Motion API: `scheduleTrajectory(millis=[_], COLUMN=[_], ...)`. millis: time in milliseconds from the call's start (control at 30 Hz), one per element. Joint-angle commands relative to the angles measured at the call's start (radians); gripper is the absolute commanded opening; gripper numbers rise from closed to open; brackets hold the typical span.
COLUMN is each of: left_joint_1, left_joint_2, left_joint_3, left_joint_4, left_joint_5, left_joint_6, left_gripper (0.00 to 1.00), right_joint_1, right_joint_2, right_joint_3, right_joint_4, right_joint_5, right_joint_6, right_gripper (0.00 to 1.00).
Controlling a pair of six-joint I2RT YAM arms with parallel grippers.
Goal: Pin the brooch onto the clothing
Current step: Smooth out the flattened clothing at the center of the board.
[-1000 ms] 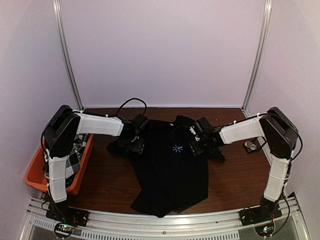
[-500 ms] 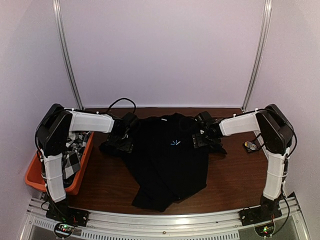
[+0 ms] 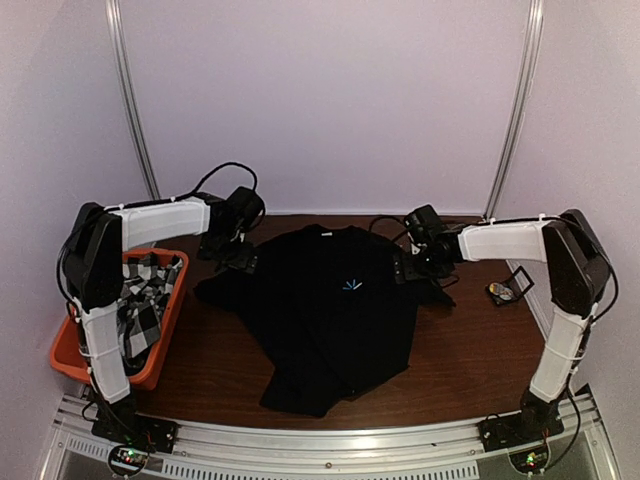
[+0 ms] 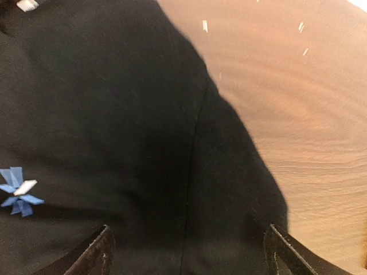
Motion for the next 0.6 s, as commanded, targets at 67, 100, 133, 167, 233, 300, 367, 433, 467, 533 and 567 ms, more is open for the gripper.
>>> scheduleTrajectory(millis=[67, 100, 133, 167, 233, 300, 367, 433, 467, 533, 567], left_joint_1=[-0.021, -0.042, -0.071, -0.102, -0.18, -0.244, -0.293, -0.322, -0.335, -0.369, -0.383], left_joint_2=[-0.211, -0.253, -0.291, -0.326, -0.38, -0.423, -0.469, -0.509, -0.525, -0.55, -0.56], left_joint_3=[-0.014, -0.048, -0.084, -0.126, -0.211, -0.295, -0.388, -0.46, -0.482, -0.51, -0.52], left_joint_4=[-0.005, 0.003, 0.011, 0.017, 0.025, 0.04, 0.079, 0.119, 0.127, 0.13, 0.134], left_joint_5=[0.082, 0.105, 0.122, 0.137, 0.173, 0.242, 0.306, 0.375, 0.397, 0.422, 0.436], left_joint_6=[0.006, -0.004, -0.019, -0.038, -0.094, -0.166, -0.233, -0.284, -0.305, -0.339, -0.349], left_gripper=[0.98, 0.98, 0.98, 0.98, 0.98, 0.98, 0.98, 0.98, 0.98, 0.98, 0.98], right_joint_1=[0.046, 0.067, 0.091, 0.119, 0.176, 0.233, 0.278, 0.314, 0.328, 0.352, 0.365], right_joint_2=[-0.272, -0.316, -0.356, -0.391, -0.457, -0.518, -0.573, -0.627, -0.655, -0.714, -0.736], right_joint_3=[-0.081, -0.112, -0.144, -0.188, -0.265, -0.341, -0.414, -0.479, -0.505, -0.549, -0.574], right_joint_4=[-0.019, -0.014, -0.011, -0.008, -0.004, 0.007, 0.019, 0.026, 0.02, -0.003, -0.005], right_joint_5=[-0.065, -0.073, -0.079, -0.076, -0.06, -0.033, -0.015, 0.005, 0.018, 0.046, 0.053], right_joint_6=[0.024, 0.035, 0.051, 0.068, 0.121, 0.183, 0.272, 0.353, 0.385, 0.446, 0.477], right_gripper=[0.92, 0.92, 0.92, 0.92, 0.92, 0.92, 0.91, 0.9, 0.9, 0.9, 0.9])
